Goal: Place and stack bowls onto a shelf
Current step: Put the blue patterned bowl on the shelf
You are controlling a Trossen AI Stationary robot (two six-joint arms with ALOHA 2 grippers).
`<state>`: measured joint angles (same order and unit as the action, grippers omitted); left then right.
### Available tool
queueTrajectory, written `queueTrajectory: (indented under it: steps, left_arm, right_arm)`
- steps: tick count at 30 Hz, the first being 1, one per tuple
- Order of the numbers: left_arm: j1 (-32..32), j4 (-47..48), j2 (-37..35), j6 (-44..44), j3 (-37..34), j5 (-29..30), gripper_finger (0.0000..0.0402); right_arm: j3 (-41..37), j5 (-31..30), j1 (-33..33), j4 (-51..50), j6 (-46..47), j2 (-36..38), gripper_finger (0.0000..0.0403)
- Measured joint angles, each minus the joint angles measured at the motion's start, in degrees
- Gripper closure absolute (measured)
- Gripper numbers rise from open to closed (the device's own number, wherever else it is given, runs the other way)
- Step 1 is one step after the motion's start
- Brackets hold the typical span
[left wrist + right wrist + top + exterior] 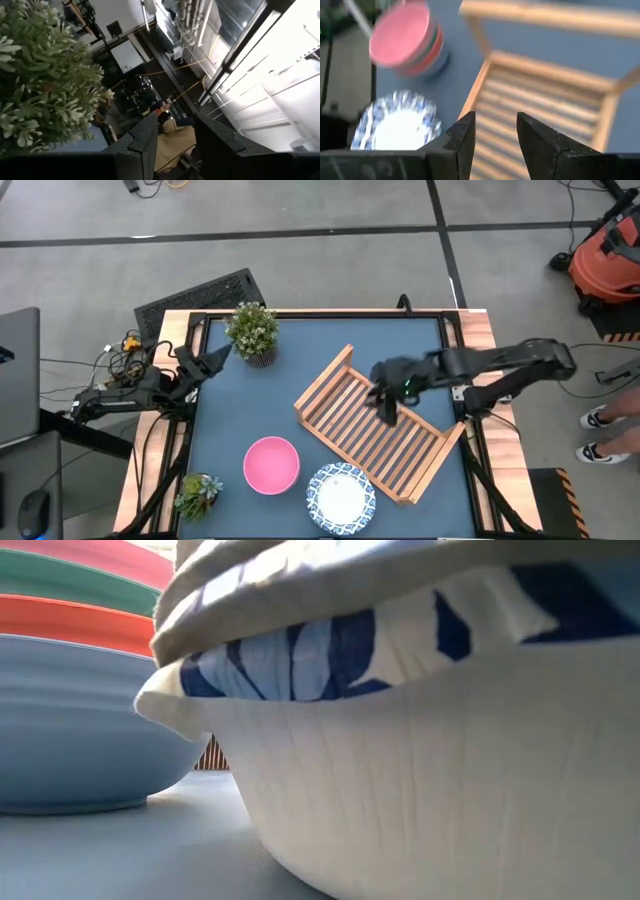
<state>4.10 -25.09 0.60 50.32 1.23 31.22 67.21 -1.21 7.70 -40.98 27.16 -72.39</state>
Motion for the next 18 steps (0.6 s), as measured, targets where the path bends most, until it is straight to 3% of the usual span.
queueTrajectory:
  steps: [7,14,18]
  left_arm:
    - [0.0,4.15,0.0,1.1,0.02,-1.78,0.0289]
    - [0.0,8.92,0.0,0.59,0.02,-2.78,0.0289]
    - [0.0,12.2,0.0,0.39,0.02,-2.9,0.0289]
  right_arm:
    - [1.43,0.46,9.42,-1.77,10.6,-8.63,0.0223]
    - [1.43,2.91,14.21,2.26,21.89,-14.84,0.0154]
    - [1.46,3.27,16.05,4.94,27.4,-18.21,0.0136]
